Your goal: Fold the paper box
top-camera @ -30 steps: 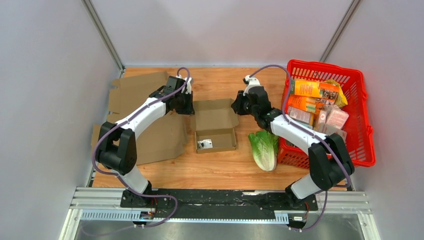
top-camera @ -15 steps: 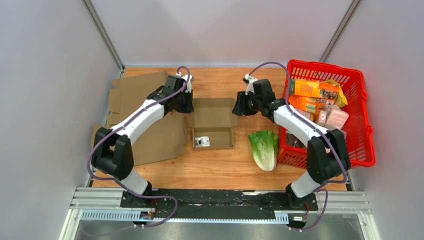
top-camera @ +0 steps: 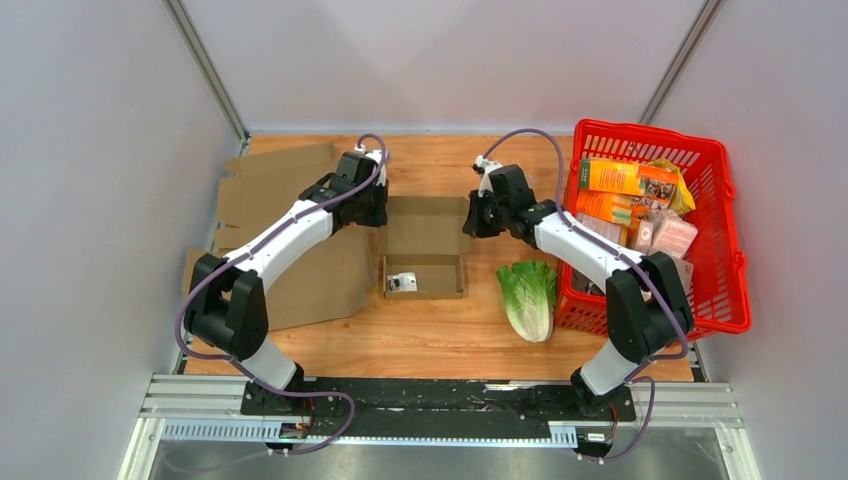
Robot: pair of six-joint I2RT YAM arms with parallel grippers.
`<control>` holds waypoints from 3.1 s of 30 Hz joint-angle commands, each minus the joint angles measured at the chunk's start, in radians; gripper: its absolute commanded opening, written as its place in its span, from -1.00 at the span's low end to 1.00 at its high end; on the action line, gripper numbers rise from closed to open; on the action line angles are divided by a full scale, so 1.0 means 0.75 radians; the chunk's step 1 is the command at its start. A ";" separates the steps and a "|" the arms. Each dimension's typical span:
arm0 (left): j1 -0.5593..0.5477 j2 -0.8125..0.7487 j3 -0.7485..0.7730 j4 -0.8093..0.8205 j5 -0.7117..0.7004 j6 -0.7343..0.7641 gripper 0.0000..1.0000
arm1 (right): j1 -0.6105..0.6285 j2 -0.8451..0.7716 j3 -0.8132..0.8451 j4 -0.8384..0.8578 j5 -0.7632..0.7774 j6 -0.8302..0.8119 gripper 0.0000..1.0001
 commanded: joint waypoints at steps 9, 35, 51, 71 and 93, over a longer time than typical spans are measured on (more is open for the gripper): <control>-0.110 0.008 -0.017 0.295 -0.309 -0.184 -0.97 | 0.172 -0.132 -0.093 0.295 0.705 0.207 -1.00; -0.192 -0.004 -0.137 0.369 -0.383 -0.190 -0.88 | 0.286 -0.186 -0.318 0.628 0.984 0.197 -1.00; -0.384 -0.178 -0.589 0.963 -0.745 -0.210 -0.98 | 0.554 -0.259 -0.727 1.079 1.468 0.274 -0.63; -0.388 -0.162 -0.642 1.076 -0.591 0.049 -1.00 | -0.100 -0.399 0.064 -0.281 -0.127 0.119 1.00; -0.386 -0.156 -0.647 1.152 -0.563 0.096 -1.00 | -0.237 0.031 0.240 -0.263 -0.312 0.475 0.73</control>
